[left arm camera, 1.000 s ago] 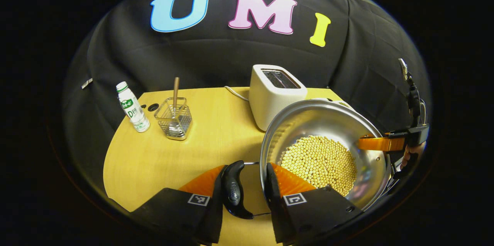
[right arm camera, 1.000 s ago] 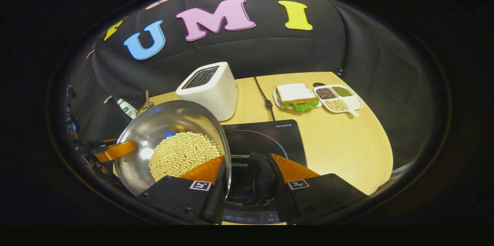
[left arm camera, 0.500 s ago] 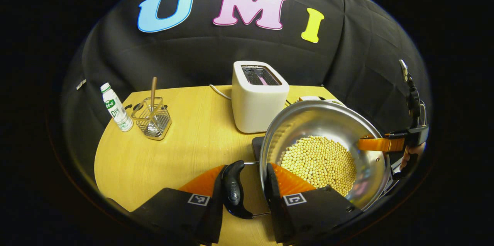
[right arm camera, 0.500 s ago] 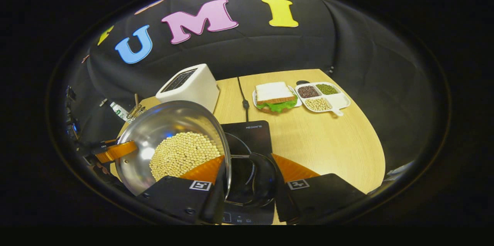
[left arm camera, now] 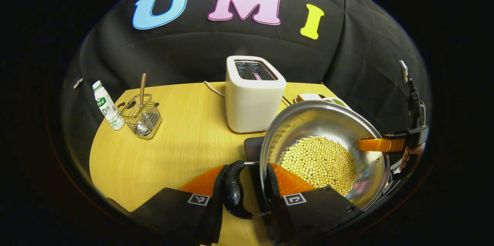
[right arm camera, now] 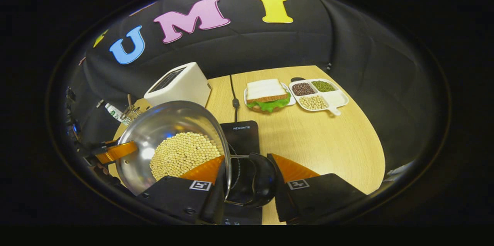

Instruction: First push the handle of the pot to place it horizontally, then grasp the pot with both hands and set it on the induction cooktop.

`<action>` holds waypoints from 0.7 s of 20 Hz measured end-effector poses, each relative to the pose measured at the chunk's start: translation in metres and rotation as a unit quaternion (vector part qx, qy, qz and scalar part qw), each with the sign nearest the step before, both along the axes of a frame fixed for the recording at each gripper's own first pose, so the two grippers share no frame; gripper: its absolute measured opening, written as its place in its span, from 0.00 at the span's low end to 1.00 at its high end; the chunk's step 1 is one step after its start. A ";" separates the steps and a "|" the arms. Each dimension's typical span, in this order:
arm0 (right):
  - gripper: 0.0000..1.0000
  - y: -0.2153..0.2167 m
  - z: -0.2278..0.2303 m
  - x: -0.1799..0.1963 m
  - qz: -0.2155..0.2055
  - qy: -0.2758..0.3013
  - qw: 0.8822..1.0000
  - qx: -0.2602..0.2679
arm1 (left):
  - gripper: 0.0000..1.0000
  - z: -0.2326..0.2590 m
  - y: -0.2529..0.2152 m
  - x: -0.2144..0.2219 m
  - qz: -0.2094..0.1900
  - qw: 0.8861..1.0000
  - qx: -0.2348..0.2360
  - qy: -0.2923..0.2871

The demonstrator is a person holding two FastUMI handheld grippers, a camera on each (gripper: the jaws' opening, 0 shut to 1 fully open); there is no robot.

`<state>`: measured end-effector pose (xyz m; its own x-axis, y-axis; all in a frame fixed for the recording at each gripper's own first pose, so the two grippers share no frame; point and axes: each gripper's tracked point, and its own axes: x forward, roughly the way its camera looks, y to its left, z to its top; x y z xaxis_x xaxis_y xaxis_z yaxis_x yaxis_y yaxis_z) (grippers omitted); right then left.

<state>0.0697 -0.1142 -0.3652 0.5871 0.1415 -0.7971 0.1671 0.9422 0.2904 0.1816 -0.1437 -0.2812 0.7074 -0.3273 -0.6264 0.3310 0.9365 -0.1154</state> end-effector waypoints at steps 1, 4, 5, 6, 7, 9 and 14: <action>0.56 0.000 -0.002 0.002 0.001 0.000 1.000 0.000 | 0.54 -0.003 -0.001 0.002 0.001 1.000 0.000 0.001; 0.56 -0.001 -0.007 0.004 0.001 0.002 1.000 0.002 | 0.54 -0.007 -0.003 0.005 0.001 1.000 0.002 0.001; 0.56 -0.001 -0.009 0.005 0.001 0.003 1.000 0.002 | 0.54 -0.009 -0.003 0.006 0.001 1.000 0.002 0.002; 0.56 -0.001 -0.011 0.005 0.002 0.004 1.000 0.002 | 0.54 -0.011 -0.004 0.008 0.001 1.000 0.002 0.004; 0.56 -0.002 -0.014 0.006 0.002 0.006 1.000 0.001 | 0.54 -0.013 -0.004 0.008 0.001 1.000 0.002 0.005; 0.56 -0.002 -0.016 0.005 0.004 0.009 1.000 0.001 | 0.54 -0.016 -0.004 0.009 0.002 1.000 0.002 0.008; 0.56 -0.003 -0.021 0.005 0.002 0.008 1.000 0.008 | 0.54 -0.017 -0.005 0.010 -0.001 1.000 0.003 0.004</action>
